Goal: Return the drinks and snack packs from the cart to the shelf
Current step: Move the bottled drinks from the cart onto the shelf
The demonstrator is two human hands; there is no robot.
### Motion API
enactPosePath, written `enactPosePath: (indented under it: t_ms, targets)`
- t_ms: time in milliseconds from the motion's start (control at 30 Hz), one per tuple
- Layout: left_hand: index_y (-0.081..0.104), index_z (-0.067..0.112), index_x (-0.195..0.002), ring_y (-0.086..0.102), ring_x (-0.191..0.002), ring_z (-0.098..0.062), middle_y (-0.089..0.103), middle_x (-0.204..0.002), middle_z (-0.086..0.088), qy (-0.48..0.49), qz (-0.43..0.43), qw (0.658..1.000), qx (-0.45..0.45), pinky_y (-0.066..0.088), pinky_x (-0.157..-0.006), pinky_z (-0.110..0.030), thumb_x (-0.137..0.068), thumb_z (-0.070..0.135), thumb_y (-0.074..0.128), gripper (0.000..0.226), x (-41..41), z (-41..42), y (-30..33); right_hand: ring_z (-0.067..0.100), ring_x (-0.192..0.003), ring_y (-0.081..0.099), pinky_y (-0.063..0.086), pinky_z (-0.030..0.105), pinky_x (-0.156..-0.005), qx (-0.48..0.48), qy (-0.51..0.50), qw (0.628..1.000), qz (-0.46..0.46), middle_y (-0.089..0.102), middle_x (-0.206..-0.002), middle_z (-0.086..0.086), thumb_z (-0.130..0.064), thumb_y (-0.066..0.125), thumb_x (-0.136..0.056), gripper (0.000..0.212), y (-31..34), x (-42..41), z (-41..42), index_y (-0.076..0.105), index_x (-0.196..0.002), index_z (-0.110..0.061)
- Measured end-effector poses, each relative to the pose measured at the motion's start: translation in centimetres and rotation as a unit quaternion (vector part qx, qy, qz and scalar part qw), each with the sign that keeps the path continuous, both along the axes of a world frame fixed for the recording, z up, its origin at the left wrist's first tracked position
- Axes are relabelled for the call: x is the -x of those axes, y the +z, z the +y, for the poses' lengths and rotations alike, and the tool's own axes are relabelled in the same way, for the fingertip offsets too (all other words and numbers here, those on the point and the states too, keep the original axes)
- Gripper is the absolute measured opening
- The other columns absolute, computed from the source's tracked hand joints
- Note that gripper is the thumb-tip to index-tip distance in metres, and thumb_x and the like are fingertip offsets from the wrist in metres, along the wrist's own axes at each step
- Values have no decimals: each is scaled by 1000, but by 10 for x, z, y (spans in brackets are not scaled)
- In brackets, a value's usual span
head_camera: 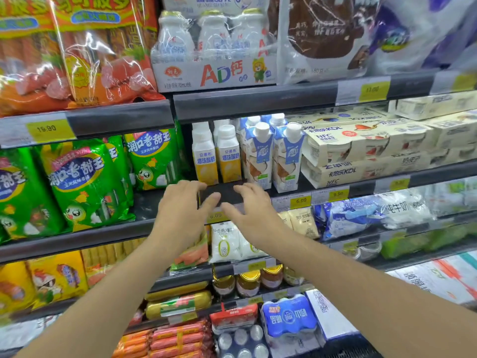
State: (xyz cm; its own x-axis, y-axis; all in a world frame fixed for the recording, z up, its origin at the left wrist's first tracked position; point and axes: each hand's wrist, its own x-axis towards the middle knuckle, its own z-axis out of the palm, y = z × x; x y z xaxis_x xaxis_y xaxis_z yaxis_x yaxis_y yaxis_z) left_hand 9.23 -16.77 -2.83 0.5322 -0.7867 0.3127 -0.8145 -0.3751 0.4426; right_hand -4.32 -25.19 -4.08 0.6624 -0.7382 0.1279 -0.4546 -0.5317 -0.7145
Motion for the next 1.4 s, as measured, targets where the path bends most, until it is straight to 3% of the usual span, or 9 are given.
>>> enactPosePath:
  t_ms: [133,333,533,633,733,833,900,1000,1400]
  targets:
    - [63,22,-122,54,-115,-22,65,-122,1,-54,-79,989,-115,46,-94,-43,-94,59,45,50,63,-5,-5,23,-140,31,27,37,-116,26,-24,999,36,40,-147,4,-47,49,-98,59,-9,85,-9,42,-146,-13]
    - [55,16,-130,53,-121,-28,59,-133,-8,-181,-80,962,-185,45,-98,-41,-93,60,48,58,207,-60,-20,29,-140,34,26,37,-115,38,-150,981,121,44,-146,13,-49,53,-96,66,-20,268,-44,41,-146,-7]
    - [41,9,-142,50,-126,-33,51,-141,-17,-309,-55,922,-229,43,-99,-39,-94,53,52,66,397,-118,-34,29,-152,14,22,48,-121,-38,-288,938,191,13,-165,9,-72,43,-87,98,-36,487,-40,13,-159,-13]
    - [31,10,-151,43,-134,-33,41,-151,-15,-380,-80,891,-235,39,-107,-44,-95,57,46,75,481,-139,-37,33,-142,32,34,51,-112,-37,-365,911,188,29,-157,13,-96,25,-66,122,-39,575,-31,26,-153,-12]
    - [20,18,-156,38,-139,-32,36,-156,-12,-431,-135,863,-227,35,-110,-50,-79,84,26,101,556,-166,-44,36,-143,29,33,52,-113,-42,-423,885,190,25,-159,13,-91,27,-71,113,-46,650,-24,23,-154,-14]
    - [9,18,-158,21,-148,-31,22,-162,-12,-473,-198,828,-227,21,-117,-53,-87,77,27,94,628,-191,-54,30,-154,3,13,46,-122,-67,-462,856,221,-1,-167,10,-82,36,-82,107,-55,710,-17,3,-159,-15]
    - [7,20,-158,13,-150,-34,17,-163,-12,-500,-233,805,-217,14,-119,-56,-89,75,27,91,672,-205,-61,31,-154,-2,13,49,-123,-69,-491,834,240,-5,-167,11,-79,39,-84,105,-66,746,-18,3,-159,-15]
    - [4,22,-158,4,-152,-34,9,-165,-12,-539,-242,777,-218,5,-120,-57,-88,76,28,92,731,-232,-74,31,-154,-2,15,52,-122,-81,-532,799,267,-5,-167,12,-79,39,-84,105,-82,794,-27,4,-159,-15]
    - [-1,19,-158,-2,-152,-37,0,-165,-16,-634,-292,675,-238,0,-120,-59,-89,76,25,94,892,-384,-125,36,-151,8,15,50,-123,-156,-633,695,303,6,-165,17,-69,48,-87,94,-128,935,-116,15,-156,-15]
